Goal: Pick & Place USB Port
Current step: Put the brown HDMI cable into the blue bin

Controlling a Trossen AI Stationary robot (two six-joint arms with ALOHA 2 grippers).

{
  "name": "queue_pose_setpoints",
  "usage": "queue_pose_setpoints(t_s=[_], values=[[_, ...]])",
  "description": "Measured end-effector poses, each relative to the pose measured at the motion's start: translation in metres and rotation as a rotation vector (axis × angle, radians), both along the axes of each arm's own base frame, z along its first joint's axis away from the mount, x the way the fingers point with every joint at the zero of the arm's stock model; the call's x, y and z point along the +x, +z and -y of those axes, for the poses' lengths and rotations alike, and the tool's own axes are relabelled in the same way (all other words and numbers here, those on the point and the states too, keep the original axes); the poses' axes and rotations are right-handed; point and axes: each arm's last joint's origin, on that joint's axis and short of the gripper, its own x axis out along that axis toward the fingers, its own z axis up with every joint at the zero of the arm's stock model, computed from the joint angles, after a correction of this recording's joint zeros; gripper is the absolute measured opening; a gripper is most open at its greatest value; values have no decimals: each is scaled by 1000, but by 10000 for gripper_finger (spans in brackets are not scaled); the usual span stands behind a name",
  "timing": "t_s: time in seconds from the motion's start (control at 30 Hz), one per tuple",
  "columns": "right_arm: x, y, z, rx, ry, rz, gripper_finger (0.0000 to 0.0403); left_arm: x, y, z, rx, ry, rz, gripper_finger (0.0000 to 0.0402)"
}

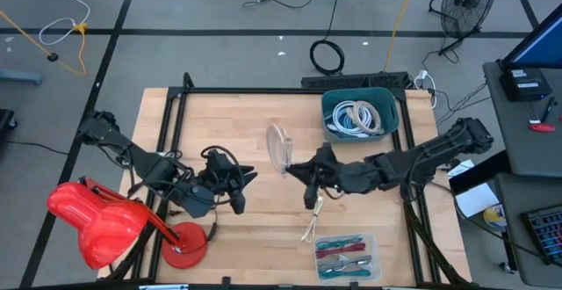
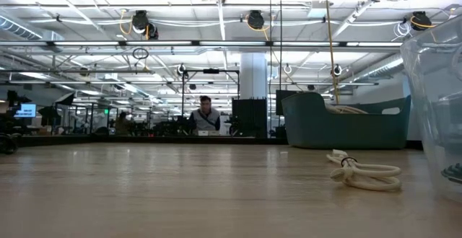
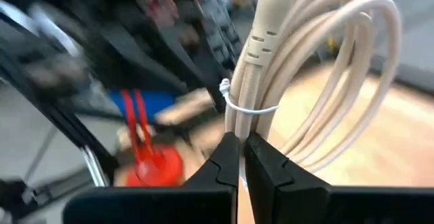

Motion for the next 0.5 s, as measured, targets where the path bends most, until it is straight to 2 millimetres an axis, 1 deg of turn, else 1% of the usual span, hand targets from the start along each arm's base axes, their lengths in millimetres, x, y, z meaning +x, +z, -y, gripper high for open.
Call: queue_pose_setpoints(t_s=[0.07, 0.13, 0.17, 0.27, 0.4, 0.5], values=[[0, -10, 8, 42, -20, -91, 0, 0, 0, 0, 0, 0, 0, 97], [-3, -12, 19, 47, -68, -203, 0, 0, 0, 0, -1, 0, 0, 97], [-4, -9, 24, 39, -90, -254, 0, 0, 0, 1, -2, -2, 0, 97], [-13, 7, 47, 31, -178, -385, 0, -2, 0, 3, -4, -11, 1, 97], [-22, 24, 80, 53, -306, -487, 0, -3, 0, 5, -7, -21, 2, 97], [-33, 34, 104, 120, -391, -550, 0, -3, -1, 5, -3, -19, -6, 97]])
